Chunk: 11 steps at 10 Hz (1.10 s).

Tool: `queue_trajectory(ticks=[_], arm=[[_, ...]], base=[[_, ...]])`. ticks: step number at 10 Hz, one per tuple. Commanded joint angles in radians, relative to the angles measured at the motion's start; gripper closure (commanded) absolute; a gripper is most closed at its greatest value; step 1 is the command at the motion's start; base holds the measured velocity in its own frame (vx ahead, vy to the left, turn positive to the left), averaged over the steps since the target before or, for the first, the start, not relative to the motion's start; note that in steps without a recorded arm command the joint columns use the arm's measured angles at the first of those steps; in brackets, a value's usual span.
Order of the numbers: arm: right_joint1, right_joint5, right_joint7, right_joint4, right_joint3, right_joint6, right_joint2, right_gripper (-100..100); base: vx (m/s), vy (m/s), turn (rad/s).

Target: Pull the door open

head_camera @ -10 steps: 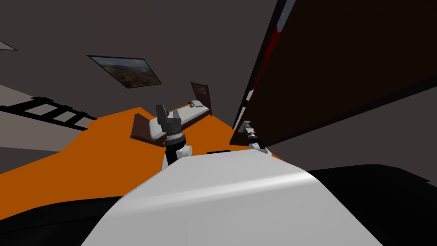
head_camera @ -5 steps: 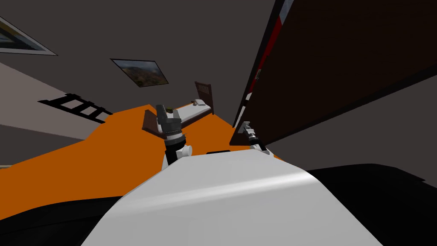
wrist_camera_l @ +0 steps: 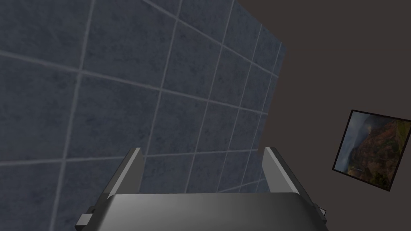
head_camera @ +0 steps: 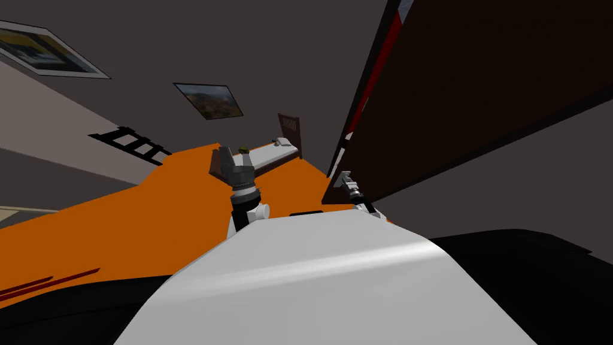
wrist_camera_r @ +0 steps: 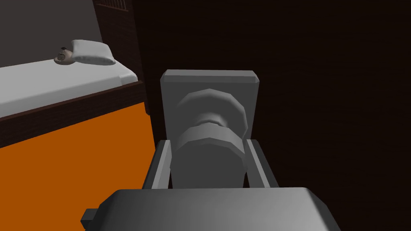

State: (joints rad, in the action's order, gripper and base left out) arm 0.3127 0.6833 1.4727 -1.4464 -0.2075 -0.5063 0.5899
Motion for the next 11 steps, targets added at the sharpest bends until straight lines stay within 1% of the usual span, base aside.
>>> queue_trajectory(ticks=[1, 4, 6, 7, 8, 9, 11], arm=[[0.008, -0.004, 0.018, -0.003, -0.016, -0.019, 0.019, 100], [0.023, -0.008, 0.047, -0.01, -0.039, -0.047, 0.053, 100], [0.031, -0.011, 0.061, -0.014, -0.05, -0.061, 0.071, 100], [0.03, -0.01, 0.056, -0.011, -0.048, -0.051, 0.066, 100], [0.035, -0.014, 0.068, -0.009, -0.059, -0.062, 0.077, 100], [0.036, -0.015, 0.071, -0.009, -0.061, -0.065, 0.08, 100], [0.04, -0.02, 0.088, -0.007, -0.072, -0.083, 0.098, 100]], base=[[-0.201, -0.063, 0.155], [-0.217, -0.069, 0.125], [-0.178, -0.066, 0.095], [-0.077, -0.029, 0.031], [-0.114, -0.037, 0.108], [-0.166, -0.046, 0.102], [-0.171, -0.061, 0.131]])
